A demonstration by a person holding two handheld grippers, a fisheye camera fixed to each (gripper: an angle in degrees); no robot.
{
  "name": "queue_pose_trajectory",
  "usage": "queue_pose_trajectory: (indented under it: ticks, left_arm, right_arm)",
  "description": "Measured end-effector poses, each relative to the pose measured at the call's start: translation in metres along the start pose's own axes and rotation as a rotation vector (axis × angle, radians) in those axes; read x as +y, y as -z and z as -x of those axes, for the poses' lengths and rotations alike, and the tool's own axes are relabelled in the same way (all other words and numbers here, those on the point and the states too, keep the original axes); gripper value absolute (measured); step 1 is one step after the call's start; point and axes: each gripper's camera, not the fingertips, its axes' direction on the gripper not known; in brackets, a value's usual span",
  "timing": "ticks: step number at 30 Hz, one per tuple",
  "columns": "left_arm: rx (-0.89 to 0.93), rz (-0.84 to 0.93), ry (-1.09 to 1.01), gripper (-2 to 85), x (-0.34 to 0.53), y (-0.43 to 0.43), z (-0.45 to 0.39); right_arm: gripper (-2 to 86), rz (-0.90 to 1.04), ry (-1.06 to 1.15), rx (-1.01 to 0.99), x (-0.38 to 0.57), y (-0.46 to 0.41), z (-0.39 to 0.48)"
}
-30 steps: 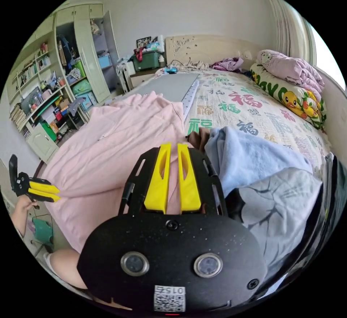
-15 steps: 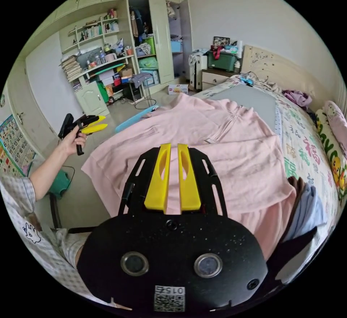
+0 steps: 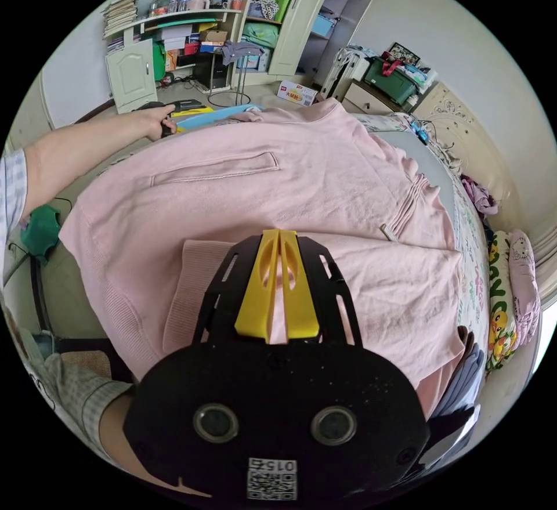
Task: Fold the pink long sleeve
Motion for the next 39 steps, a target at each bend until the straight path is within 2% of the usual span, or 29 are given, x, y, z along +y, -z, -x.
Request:
queue_pose_trajectory:
  ticks: [6, 9, 11, 14, 16, 17, 19, 21, 22, 25, 26, 28, 30, 33, 39]
  left_arm:
    - [-0.087, -0.043, 0.006, 10.9, -0.006, -0.039, 0.007]
    - [-0.113, -0.162, -0.132, 1.0, 0.014, -0.035, -0.031]
    - [-0.194, -0.196, -0.28, 0.0, 0.032, -0.036, -0.073]
    - [-0.262, -0.221, -0.635, -0.5, 0.097, -0.046, -0.16]
    - [-0.245, -0.219, -0.995, -0.6, 0.198, -0.055, -0.226]
    - [-0.228, -0.21, -1.092, -0.6, 0.23, -0.057, -0.238]
    - [-0.161, -0.11, -1.491, -0.5, 0.376, -0.07, -0.259]
    - [-0.134, 0.025, -1.713, -0.4, 0.481, -0.084, -0.241]
    - [-0.152, 0.173, -1.746, -0.4, 0.532, -0.101, -0.22]
    - [-0.237, 0.451, -1.658, -0.4, 0.606, -0.154, -0.152]
    - [-0.274, 0.478, -1.631, -0.3, 0.614, -0.165, -0.137]
    - [-0.432, 0.557, -1.551, -0.2, 0.64, -0.202, -0.083]
    - [-0.458, 0.55, -1.558, -0.1, 0.656, -0.208, -0.072]
    - [-0.484, 0.553, -1.544, 0.2, 0.673, -0.22, -0.054]
    - [-0.508, 0.525, -1.578, 0.4, 0.708, -0.229, -0.022]
  right_arm:
    - [-0.6, -0.005, 0.013, 0.039, 0.012, -0.012, -0.005]
    - [-0.6, -0.006, 0.002, 0.017, 0.008, -0.013, -0.016]
    - [-0.6, -0.005, -0.017, -0.023, 0.0, -0.012, -0.03]
    - [-0.6, -0.005, -0.019, -0.026, -0.017, -0.007, -0.038]
    - [-0.7, -0.004, -0.012, -0.01, -0.031, -0.003, -0.039]
    - [-0.7, -0.004, -0.015, -0.017, -0.041, 0.001, -0.044]
    - [-0.8, -0.01, -0.051, -0.054, -0.058, 0.009, -0.06]
    - [-0.9, -0.059, -0.183, -0.077, -0.067, 0.027, -0.093]
    - [-0.9, -0.09, -0.317, -0.101, -0.064, 0.044, -0.125]
    - [-0.6, -0.201, -0.69, -0.214, -0.022, 0.095, -0.221]
    - [-0.2, -0.262, -0.832, -0.259, 0.008, 0.114, -0.251]
    - [0.5, -0.346, -0.971, -0.305, 0.053, 0.137, -0.27]
    - [2.1, -0.374, -1.009, -0.308, 0.082, 0.156, -0.262]
    - [4.4, -0.339, -0.986, -0.303, 0.072, 0.169, -0.243]
    - [7.1, -0.342, -0.773, -0.288, -0.048, 0.214, -0.183]
